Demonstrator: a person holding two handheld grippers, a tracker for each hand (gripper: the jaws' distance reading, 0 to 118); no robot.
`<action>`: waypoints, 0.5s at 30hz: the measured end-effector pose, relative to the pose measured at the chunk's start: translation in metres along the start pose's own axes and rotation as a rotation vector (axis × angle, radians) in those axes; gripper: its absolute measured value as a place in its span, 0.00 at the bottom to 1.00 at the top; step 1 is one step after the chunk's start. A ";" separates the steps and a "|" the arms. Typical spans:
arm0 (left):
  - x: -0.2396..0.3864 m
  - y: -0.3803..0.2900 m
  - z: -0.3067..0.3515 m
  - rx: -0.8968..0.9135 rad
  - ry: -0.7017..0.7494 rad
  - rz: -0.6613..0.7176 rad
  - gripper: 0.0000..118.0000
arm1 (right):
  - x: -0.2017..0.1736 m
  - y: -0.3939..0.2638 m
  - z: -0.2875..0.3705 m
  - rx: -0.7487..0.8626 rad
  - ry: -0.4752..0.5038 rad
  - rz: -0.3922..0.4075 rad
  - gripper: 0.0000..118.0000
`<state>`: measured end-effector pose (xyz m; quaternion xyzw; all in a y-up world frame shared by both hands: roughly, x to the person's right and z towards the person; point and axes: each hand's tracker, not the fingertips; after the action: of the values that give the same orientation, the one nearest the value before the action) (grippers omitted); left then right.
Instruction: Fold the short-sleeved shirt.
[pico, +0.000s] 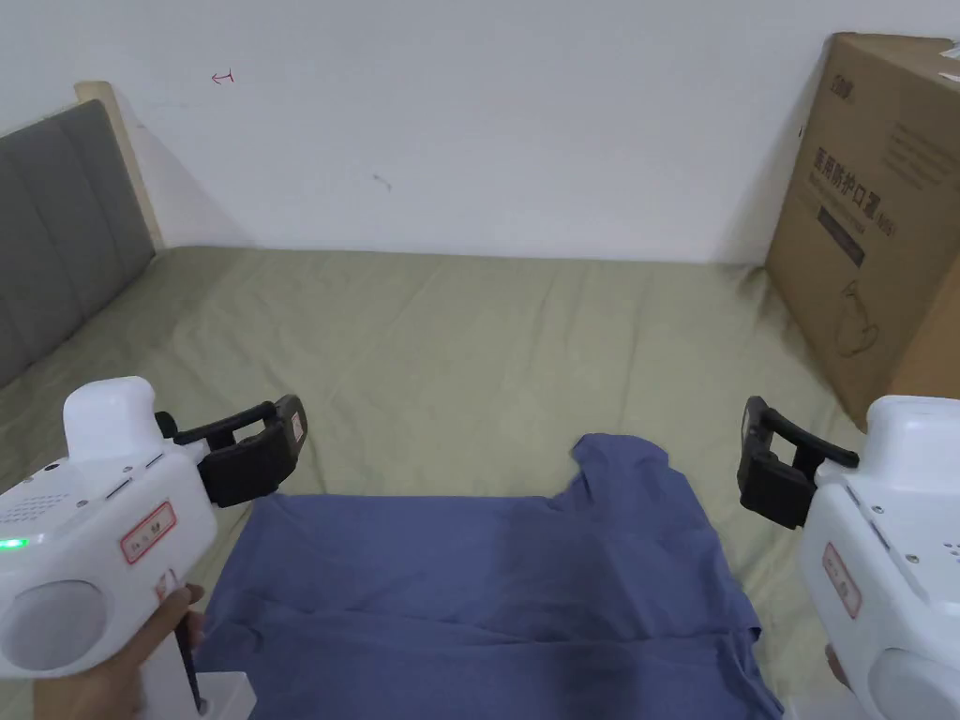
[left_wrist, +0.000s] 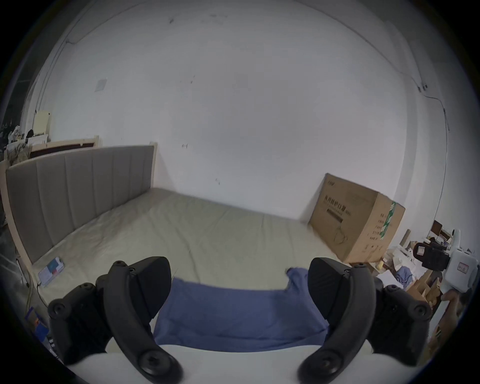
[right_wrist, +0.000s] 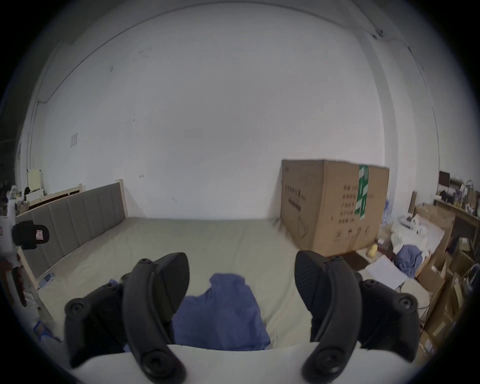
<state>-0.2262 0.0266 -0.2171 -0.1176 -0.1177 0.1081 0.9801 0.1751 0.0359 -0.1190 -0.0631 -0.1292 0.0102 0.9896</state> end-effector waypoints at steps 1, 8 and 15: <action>0.006 -0.001 0.002 0.037 0.007 -0.024 0.83 | -0.003 0.001 0.002 0.016 -0.009 0.005 0.55; 0.029 -0.007 0.000 0.064 0.041 -0.199 0.00 | -0.011 0.003 0.005 0.065 -0.028 0.028 0.00; 0.023 -0.009 -0.011 0.029 0.034 -0.177 0.00 | -0.013 0.000 -0.003 0.053 -0.005 0.019 0.00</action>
<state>-0.2000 0.0210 -0.2208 -0.0942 -0.1094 0.0210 0.9893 0.1635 0.0354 -0.1251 -0.0380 -0.1306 0.0233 0.9904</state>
